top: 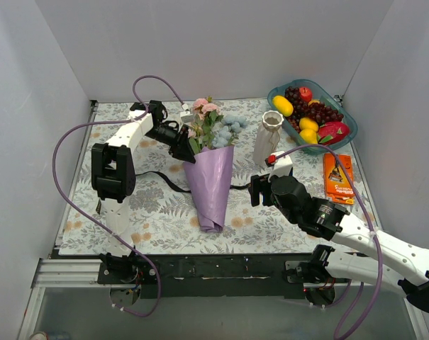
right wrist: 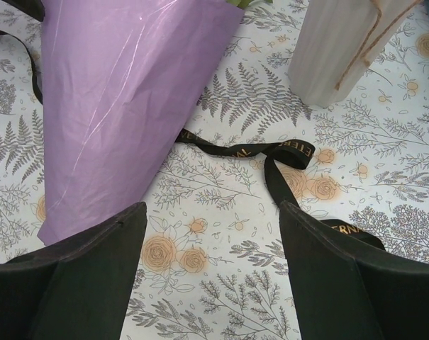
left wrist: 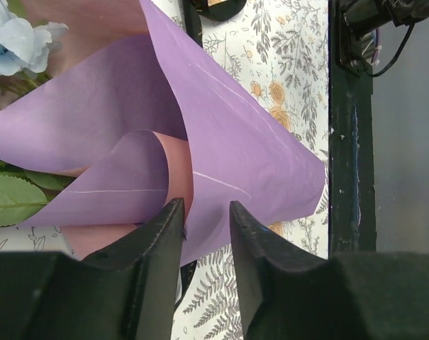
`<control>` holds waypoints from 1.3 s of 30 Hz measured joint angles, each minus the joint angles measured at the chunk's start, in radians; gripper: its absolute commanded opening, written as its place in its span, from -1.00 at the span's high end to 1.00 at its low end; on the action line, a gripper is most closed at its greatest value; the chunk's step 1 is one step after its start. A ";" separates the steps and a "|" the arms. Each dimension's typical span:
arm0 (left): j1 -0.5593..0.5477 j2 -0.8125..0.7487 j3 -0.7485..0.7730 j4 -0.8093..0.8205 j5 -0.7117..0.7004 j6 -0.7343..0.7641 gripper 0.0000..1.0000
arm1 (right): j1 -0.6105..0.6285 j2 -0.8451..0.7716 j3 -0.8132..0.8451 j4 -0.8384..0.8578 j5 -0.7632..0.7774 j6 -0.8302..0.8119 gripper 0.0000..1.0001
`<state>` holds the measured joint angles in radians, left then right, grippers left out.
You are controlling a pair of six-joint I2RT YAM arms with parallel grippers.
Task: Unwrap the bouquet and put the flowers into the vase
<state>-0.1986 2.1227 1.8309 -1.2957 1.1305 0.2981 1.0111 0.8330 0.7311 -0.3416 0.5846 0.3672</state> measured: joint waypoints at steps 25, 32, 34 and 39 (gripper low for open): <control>-0.242 -0.245 0.116 0.237 -0.099 -0.431 -0.39 | 0.000 -0.090 0.000 -0.001 0.016 -0.002 -0.64; -0.293 -0.270 0.080 0.248 -0.100 -0.542 -0.45 | 0.000 -0.109 0.000 -0.002 0.034 -0.017 -0.64; -0.288 -0.272 0.074 0.255 -0.117 -0.556 -0.48 | 0.000 -0.111 0.000 -0.006 0.037 -0.024 -0.64; -0.171 -0.306 -0.038 0.349 -0.239 -0.621 -0.43 | 0.003 -0.126 0.000 -0.018 0.041 -0.034 -0.64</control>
<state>-0.3695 1.8168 1.7931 -0.9463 0.8917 -0.3229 1.0142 0.7067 0.7311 -0.3592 0.6254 0.3328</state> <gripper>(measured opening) 0.727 0.820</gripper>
